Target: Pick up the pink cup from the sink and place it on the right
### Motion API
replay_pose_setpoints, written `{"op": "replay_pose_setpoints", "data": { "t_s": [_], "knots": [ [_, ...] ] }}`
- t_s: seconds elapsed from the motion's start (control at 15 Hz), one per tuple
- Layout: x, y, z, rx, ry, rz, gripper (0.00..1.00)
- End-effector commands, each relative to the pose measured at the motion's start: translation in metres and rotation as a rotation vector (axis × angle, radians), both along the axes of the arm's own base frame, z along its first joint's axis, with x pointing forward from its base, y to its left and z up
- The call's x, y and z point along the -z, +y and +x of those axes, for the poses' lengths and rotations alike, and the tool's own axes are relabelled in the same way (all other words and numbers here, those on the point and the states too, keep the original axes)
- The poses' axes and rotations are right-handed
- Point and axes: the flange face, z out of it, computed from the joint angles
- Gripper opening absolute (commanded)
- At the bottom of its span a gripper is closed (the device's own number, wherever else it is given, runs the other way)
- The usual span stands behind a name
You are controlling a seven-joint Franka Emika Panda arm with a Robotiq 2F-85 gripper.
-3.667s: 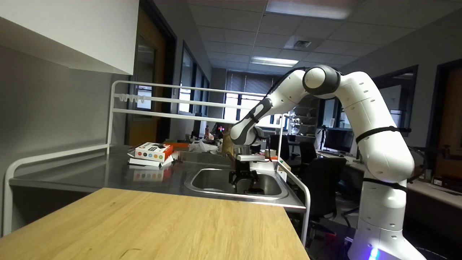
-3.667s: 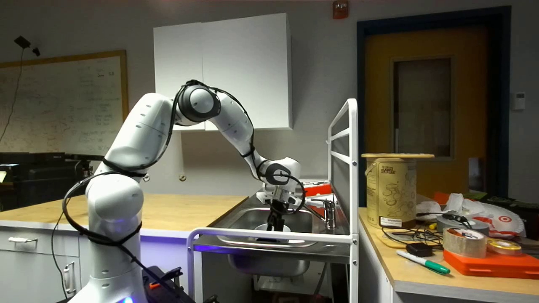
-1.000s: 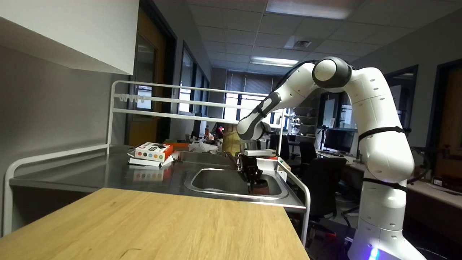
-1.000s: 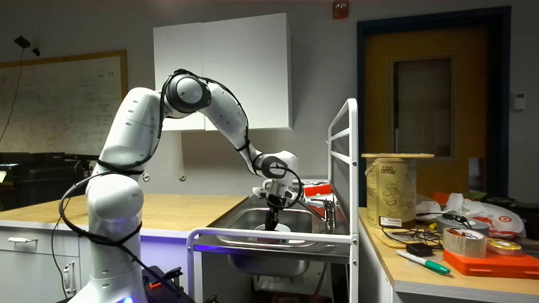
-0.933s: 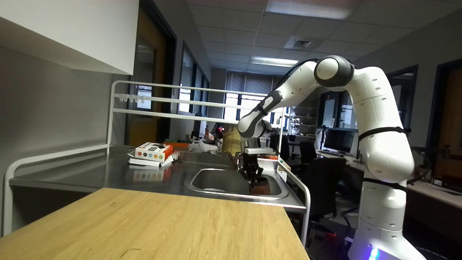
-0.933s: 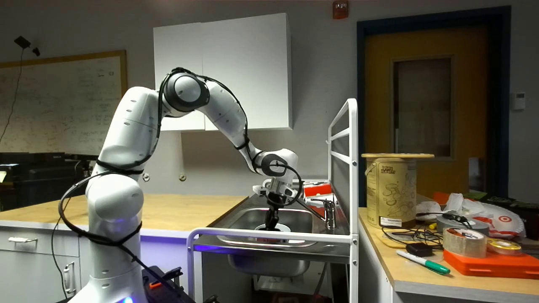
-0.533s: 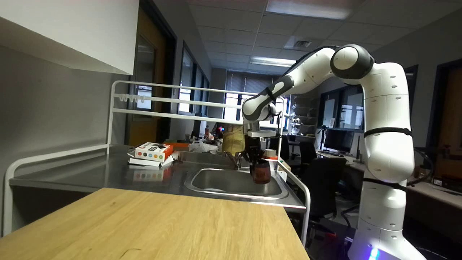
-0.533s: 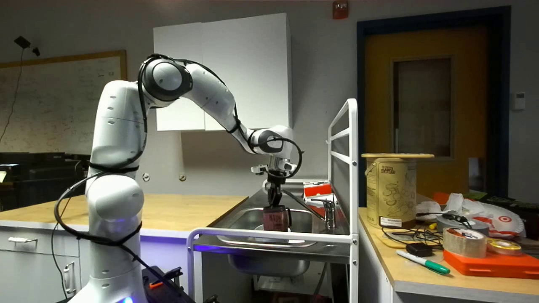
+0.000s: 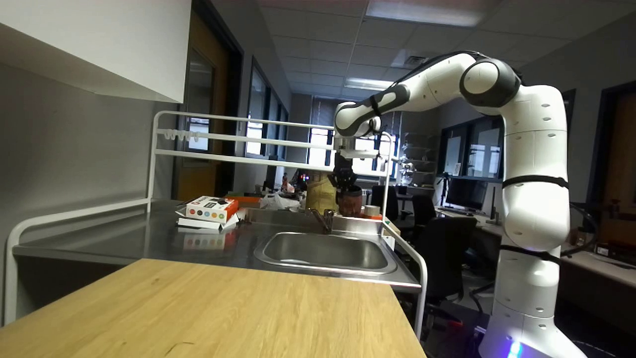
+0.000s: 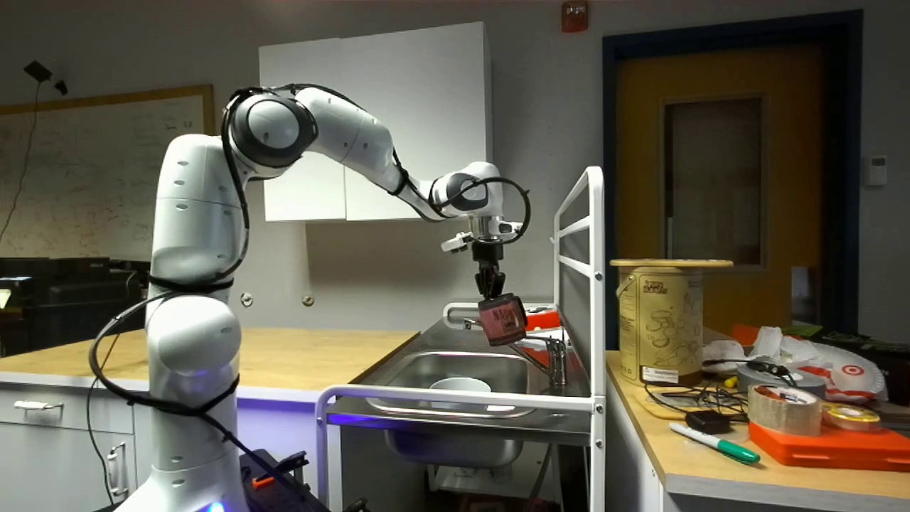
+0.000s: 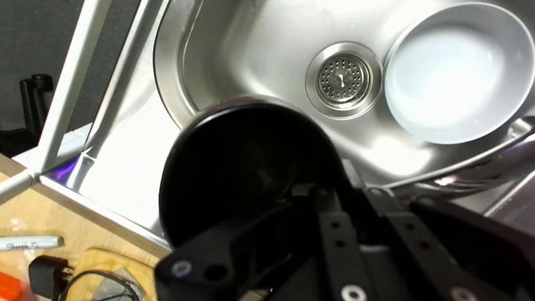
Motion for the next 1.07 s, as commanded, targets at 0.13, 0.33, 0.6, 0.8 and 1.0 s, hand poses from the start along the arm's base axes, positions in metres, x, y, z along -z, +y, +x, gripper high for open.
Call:
{"op": "replay_pose_setpoints", "data": {
  "t_s": [0.13, 0.33, 0.6, 0.8, 1.0],
  "knots": [
    [0.015, -0.049, 0.037, -0.010, 0.004, 0.049, 0.06],
    [0.040, -0.077, 0.041, 0.013, 0.025, 0.082, 0.06],
    [0.066, -0.108, 0.037, 0.046, 0.051, 0.102, 0.06],
    [0.077, -0.125, 0.035, 0.064, 0.067, 0.103, 0.06],
    [0.086, -0.133, 0.037, 0.069, 0.075, 0.105, 0.06]
  ]
}}
